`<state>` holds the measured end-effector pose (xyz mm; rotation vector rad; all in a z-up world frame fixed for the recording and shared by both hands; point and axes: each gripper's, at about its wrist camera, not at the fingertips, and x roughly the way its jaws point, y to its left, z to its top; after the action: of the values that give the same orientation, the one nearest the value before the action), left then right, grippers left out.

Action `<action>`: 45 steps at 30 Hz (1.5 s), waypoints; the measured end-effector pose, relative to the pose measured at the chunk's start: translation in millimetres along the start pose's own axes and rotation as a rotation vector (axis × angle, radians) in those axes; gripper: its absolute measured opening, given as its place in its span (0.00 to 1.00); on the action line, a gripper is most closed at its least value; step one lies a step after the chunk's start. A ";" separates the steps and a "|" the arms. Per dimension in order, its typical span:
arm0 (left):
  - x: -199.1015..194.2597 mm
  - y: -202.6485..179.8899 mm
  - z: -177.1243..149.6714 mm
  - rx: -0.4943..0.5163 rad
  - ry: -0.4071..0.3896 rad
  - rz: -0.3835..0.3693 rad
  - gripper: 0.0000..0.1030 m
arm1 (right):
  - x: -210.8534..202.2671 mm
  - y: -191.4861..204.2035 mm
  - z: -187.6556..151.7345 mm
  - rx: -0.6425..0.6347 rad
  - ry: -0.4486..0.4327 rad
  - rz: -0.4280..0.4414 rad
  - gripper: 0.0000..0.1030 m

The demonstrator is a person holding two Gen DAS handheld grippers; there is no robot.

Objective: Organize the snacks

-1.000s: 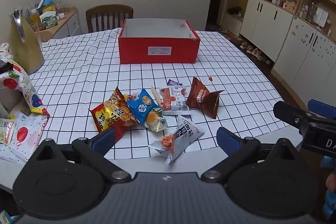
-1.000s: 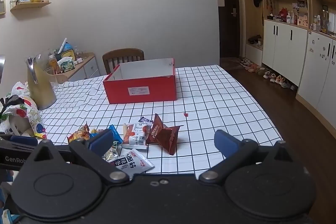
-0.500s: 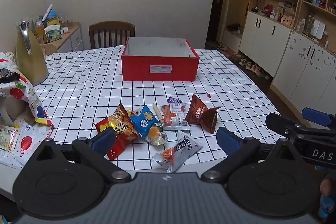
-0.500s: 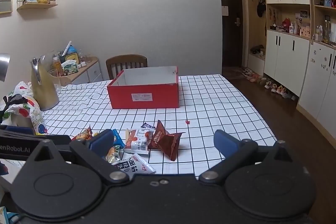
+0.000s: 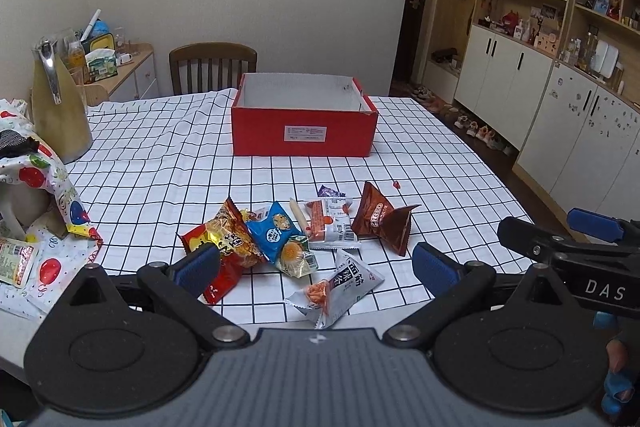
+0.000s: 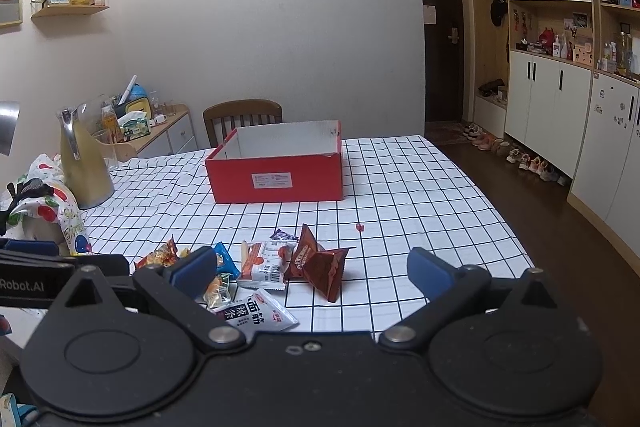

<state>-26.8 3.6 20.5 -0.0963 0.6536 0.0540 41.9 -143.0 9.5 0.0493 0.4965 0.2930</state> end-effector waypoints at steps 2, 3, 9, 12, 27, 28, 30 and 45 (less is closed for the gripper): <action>-0.1 -0.1 -0.3 0.000 -0.001 0.002 1.00 | 0.0 -0.2 0.1 0.000 0.001 0.006 0.99; 0.2 -0.3 -0.4 0.000 -0.001 0.002 1.00 | 0.1 -0.2 0.1 0.000 0.002 0.006 0.99; 2.0 -2.1 -0.5 0.002 0.006 -0.002 1.00 | -0.2 0.1 1.3 -0.006 -0.006 0.003 0.99; 3.0 -3.1 -0.5 0.004 0.008 -0.001 1.00 | 0.0 0.0 1.7 -0.007 -0.007 0.001 0.99; 7.6 -3.9 -0.7 0.005 0.013 0.002 1.00 | 1.1 -0.9 3.4 -0.009 -0.016 0.004 0.99; 8.6 -4.0 -0.8 0.004 0.015 0.002 1.00 | 1.1 -1.0 3.4 -0.010 -0.018 0.004 0.99; 7.9 -4.2 -0.7 0.004 0.011 0.001 1.00 | 0.8 -1.3 3.3 -0.014 -0.022 0.006 0.99; 7.3 -3.1 2.7 -0.002 -0.017 0.006 1.00 | 0.8 -1.8 4.6 -0.028 -0.051 0.006 1.00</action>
<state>-19.1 0.9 18.4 -0.0958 0.6371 0.0611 45.2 -144.4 12.9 0.0308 0.4417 0.3041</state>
